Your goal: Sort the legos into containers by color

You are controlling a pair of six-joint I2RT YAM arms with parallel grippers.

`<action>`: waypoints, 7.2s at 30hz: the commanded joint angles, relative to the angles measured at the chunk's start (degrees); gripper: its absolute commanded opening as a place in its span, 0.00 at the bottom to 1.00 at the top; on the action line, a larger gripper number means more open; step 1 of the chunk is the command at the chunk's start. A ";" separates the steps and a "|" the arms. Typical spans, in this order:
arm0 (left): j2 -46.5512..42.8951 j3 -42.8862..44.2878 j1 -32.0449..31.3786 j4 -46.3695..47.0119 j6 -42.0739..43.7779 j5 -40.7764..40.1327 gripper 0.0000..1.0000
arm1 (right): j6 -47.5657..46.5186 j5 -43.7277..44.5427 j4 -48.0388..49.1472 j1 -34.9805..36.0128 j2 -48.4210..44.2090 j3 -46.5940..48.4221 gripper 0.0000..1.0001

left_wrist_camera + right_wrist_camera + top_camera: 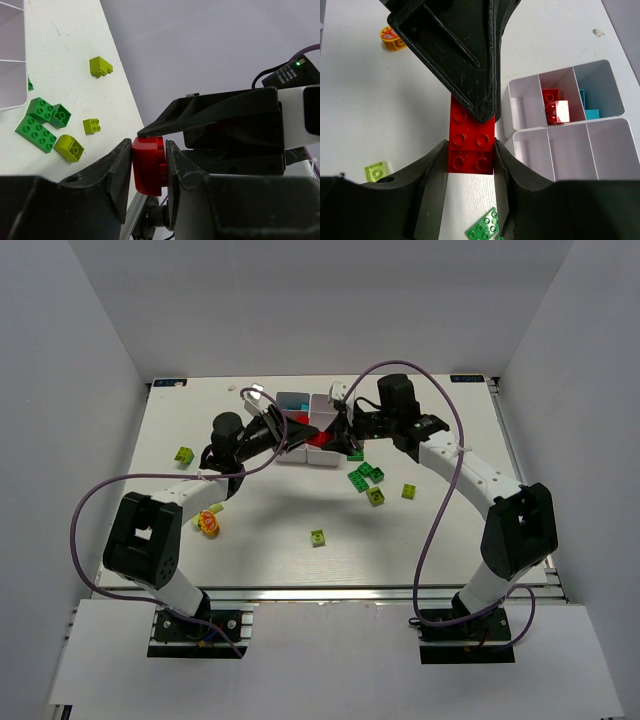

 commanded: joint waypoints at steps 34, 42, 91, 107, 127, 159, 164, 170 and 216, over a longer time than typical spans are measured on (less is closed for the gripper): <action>6.00 29.54 9.56 -52.19 36.88 -20.57 0.12 | 1.66 4.92 3.66 -3.52 -3.09 -3.45 0.06; 10.22 33.24 8.68 -52.81 38.20 -21.01 0.12 | 2.01 5.01 4.01 -3.96 -3.00 -3.45 0.09; 18.41 40.98 4.81 -49.03 38.90 -28.39 0.57 | 1.49 4.04 3.22 -5.01 -4.14 -4.42 0.17; -5.48 18.40 13.59 -47.61 33.37 -28.66 0.91 | -5.37 7.91 3.57 -5.28 -6.08 -8.03 0.89; -23.78 2.75 18.87 -52.72 32.84 -35.07 0.98 | -1.95 8.96 -12.43 -17.40 -5.46 -6.61 0.68; -27.65 -2.97 18.87 -50.52 32.40 -32.00 0.98 | -30.51 22.32 -33.08 -39.38 19.49 11.40 0.62; -27.30 -2.62 18.87 -50.70 32.49 -31.91 0.98 | -30.33 23.64 -31.42 -39.99 21.96 13.59 0.62; -26.60 -2.18 18.87 -50.87 32.31 -31.47 0.98 | -31.12 24.34 -31.15 -40.08 24.51 15.35 0.62; -23.70 -11.58 18.87 -25.93 13.69 -3.27 0.98 | -23.05 5.45 -29.30 -31.57 8.70 6.39 0.00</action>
